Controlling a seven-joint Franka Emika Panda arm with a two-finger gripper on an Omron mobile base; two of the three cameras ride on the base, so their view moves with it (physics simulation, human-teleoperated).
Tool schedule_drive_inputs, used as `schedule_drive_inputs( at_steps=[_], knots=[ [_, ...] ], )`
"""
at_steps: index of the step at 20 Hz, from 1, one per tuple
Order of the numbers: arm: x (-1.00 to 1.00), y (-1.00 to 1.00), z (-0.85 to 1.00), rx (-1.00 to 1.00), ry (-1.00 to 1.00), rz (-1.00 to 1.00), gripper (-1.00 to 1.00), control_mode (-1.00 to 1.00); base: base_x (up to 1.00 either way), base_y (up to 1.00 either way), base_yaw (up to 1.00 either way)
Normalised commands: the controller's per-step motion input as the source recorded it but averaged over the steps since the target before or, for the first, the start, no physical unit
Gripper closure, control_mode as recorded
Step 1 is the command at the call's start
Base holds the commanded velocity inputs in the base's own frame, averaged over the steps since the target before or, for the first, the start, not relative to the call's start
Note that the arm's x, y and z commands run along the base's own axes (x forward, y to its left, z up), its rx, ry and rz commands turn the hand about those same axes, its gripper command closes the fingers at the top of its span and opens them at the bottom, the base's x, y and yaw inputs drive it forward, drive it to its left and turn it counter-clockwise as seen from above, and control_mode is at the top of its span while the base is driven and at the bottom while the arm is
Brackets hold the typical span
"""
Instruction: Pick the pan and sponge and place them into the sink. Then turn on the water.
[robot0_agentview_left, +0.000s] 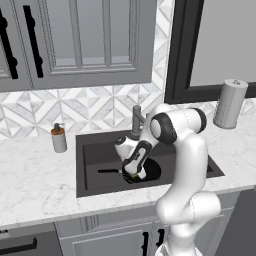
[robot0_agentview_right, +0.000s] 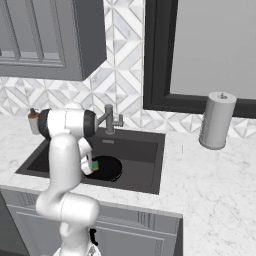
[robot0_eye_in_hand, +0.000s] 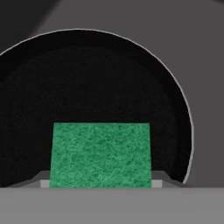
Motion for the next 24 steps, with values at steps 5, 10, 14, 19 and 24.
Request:
schedule_drive_inputs(
  at_steps=[5, 10, 14, 19, 24],
  knots=[
    [0.43, 0.01, -0.16, 0.00, -0.01, 0.00, 1.00, -1.00, 0.00, 0.00, 0.00],
    [0.27, 0.00, -0.10, 0.00, -0.01, 0.00, -1.00, -1.00, 0.00, 0.00, 0.00],
    [0.08, 0.00, -0.04, 0.00, -0.05, 0.00, -1.00, -1.00, 0.00, 0.00, 0.00],
    [0.00, 0.00, 0.01, 0.00, -0.06, 0.00, -1.00, -1.00, 0.00, 0.00, 0.00],
    [-0.03, 0.13, 0.61, 0.00, -0.09, 0.00, -1.00, -1.00, 0.00, 0.00, 0.00]
  ],
)
